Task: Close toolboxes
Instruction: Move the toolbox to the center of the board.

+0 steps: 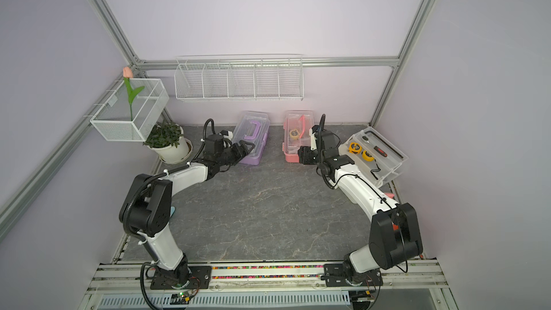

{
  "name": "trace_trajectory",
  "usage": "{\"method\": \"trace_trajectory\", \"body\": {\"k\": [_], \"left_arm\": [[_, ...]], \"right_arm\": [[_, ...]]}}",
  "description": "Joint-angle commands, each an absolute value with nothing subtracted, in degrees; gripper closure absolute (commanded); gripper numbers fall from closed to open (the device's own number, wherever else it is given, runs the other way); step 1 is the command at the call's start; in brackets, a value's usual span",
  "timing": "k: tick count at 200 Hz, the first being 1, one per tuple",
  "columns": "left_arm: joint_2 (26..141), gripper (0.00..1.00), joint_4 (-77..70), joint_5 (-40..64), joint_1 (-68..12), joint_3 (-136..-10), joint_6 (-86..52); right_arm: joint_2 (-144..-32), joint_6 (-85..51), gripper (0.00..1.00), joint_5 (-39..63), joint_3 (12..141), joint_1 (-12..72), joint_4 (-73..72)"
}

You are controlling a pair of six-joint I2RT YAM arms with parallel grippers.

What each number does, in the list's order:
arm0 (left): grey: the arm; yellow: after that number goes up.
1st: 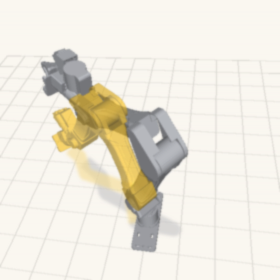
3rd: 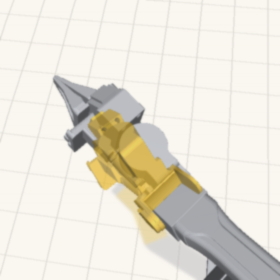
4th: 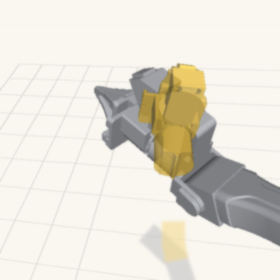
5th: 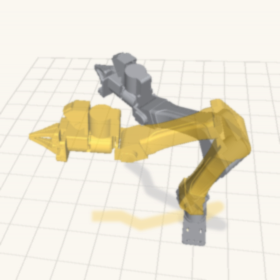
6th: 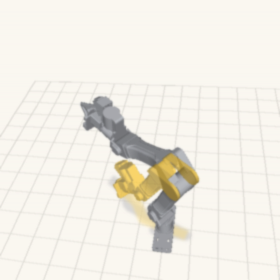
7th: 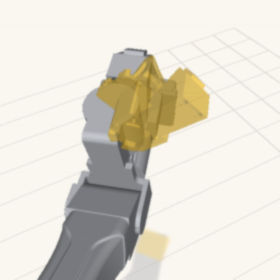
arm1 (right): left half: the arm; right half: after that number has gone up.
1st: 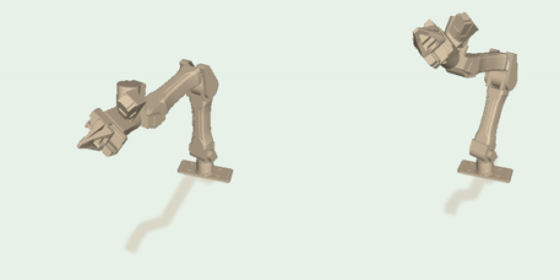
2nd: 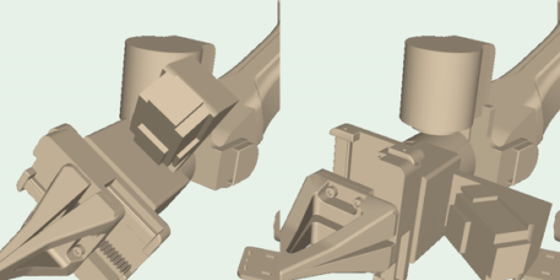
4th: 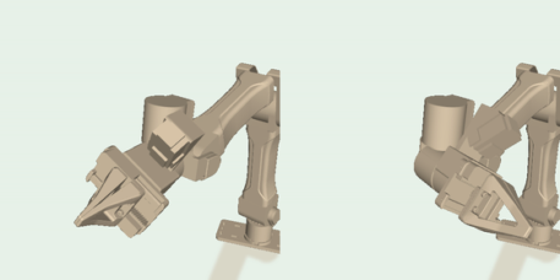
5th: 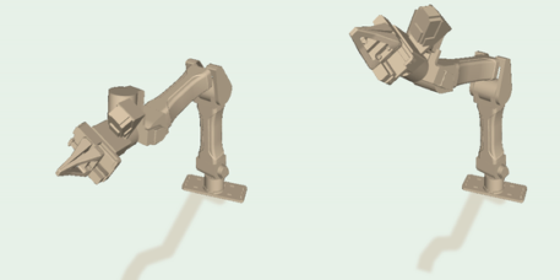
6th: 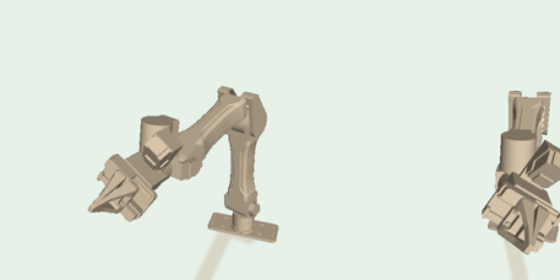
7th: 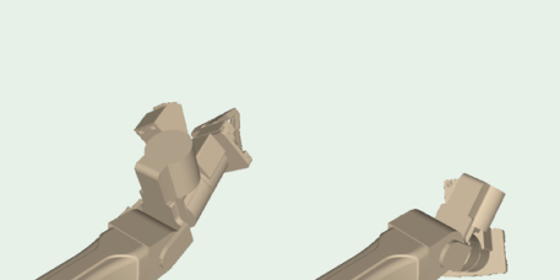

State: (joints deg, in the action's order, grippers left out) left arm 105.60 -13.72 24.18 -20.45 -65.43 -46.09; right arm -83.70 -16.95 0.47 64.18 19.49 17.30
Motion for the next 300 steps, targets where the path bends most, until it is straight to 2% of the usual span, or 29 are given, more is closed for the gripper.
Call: {"method": "trace_trajectory", "body": {"k": [1,21,29,42,117,147,188,231,280,300], "left_arm": [[110.30,0.16,-18.18,26.42,-20.21,-72.07,-46.61],[113.51,0.15,-15.06,28.95,-20.08,-77.35,-45.39],[113.71,0.08,-13.88,29.76,-20.04,-78.27,-44.64],[112.50,0.07,-12.23,30.21,-20.17,-77.73,-43.29],[95.65,0.07,-7.47,28.52,-20.91,-58.81,-38.35],[92.30,0.06,-4.04,27.49,-20.89,-56.82,-36.16],[90.90,0.06,-4.11,27.23,-20.76,-57.23,-36.03],[89.81,0.06,-4.13,26.85,-20.75,-57.48,-35.93],[88.77,0.07,-4.20,26.98,-20.68,-56.59,-35.86],[87.85,0.07,-4.39,27.12,-20.68,-55.87,-36.01]], "right_arm": [[-81.32,-12.86,0.34,-1.93,62.17,17.93,28.80],[-81.94,-11.34,0.33,-2.29,62.09,15.53,31.07],[-82.83,-10.64,0.33,-2.16,62.42,14.35,31.75],[-84.77,-9.49,0.33,-0.71,63.00,12.36,32.41],[-96.86,-2.00,0.28,-3.36,69.17,7.68,32.71],[-97.28,0.20,0.27,-4.70,69.35,7.65,31.59],[-100.32,0.53,0.32,1.89,69.85,7.82,33.38],[-96.97,-0.57,0.33,7.13,66.91,11.42,33.03],[-91.34,-7.50,0.35,14.09,58.59,20.46,30.43],[-89.34,-10.46,0.35,13.52,55.32,24.04,29.84]]}}
